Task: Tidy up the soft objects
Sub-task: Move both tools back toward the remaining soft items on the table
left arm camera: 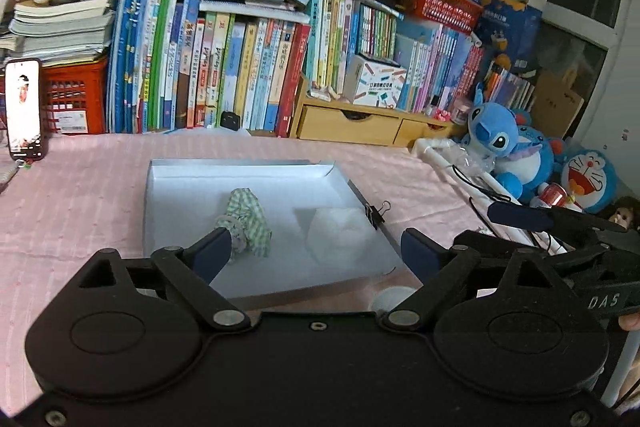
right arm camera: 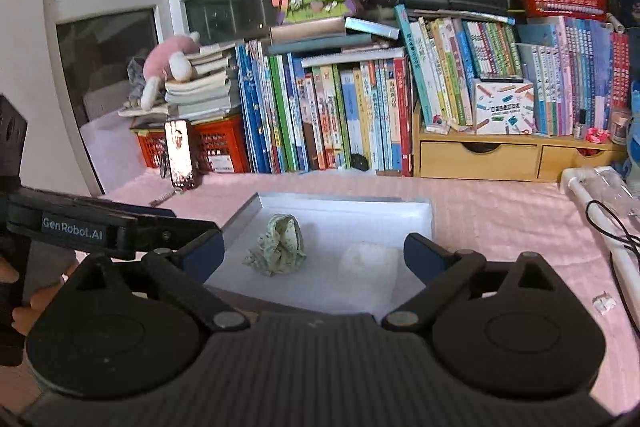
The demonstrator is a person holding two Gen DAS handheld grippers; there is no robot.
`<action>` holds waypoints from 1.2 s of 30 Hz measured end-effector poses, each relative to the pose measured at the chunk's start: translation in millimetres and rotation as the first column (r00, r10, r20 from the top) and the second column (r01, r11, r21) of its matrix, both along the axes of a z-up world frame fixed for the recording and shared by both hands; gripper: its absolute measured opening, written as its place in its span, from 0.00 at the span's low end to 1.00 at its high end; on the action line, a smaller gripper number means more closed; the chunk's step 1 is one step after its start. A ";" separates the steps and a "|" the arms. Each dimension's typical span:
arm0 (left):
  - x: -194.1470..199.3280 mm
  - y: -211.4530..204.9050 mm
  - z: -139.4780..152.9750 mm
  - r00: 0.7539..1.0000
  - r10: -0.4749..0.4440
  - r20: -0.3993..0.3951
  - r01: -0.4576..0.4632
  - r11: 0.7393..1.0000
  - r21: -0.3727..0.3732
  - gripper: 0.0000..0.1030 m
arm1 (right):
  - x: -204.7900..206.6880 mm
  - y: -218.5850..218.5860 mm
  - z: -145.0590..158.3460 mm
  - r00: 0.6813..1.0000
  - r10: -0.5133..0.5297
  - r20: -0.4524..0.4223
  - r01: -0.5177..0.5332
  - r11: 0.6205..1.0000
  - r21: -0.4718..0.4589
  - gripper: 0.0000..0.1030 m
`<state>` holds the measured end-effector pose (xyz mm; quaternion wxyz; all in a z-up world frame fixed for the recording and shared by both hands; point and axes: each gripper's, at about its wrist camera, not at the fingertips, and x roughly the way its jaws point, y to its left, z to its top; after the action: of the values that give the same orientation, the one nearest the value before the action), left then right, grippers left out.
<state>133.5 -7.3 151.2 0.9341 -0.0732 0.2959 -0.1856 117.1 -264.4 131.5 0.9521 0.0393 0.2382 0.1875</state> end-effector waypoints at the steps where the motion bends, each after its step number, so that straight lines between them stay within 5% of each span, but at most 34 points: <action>1: -5.8 1.6 -1.4 1.000 0.001 0.011 -0.001 1.000 -0.003 0.89 | -5.1 -1.1 -1.1 1.000 -0.004 0.008 0.004 1.000 0.002 0.97; 16: -75.7 17.1 -49.3 0.997 0.039 0.060 -0.038 0.999 -0.025 0.92 | -56.8 -20.8 -44.5 0.994 -0.104 0.025 0.104 0.994 -0.013 0.98; 30: -131.5 0.3 -74.2 0.984 0.000 0.179 -0.022 0.993 0.120 0.93 | -86.9 -34.2 -85.1 0.981 -0.192 0.018 0.192 0.978 -0.083 0.99; 36: -134.1 0.5 -79.0 0.988 -0.006 0.154 -0.015 0.991 0.131 0.90 | -89.6 -36.3 -89.3 0.975 -0.221 0.025 0.222 0.970 -0.099 0.99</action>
<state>-0.7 -6.8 72.2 0.9574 0.0027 0.2345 -0.1686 27.5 -300.8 42.1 0.9694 0.0160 0.2352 0.0680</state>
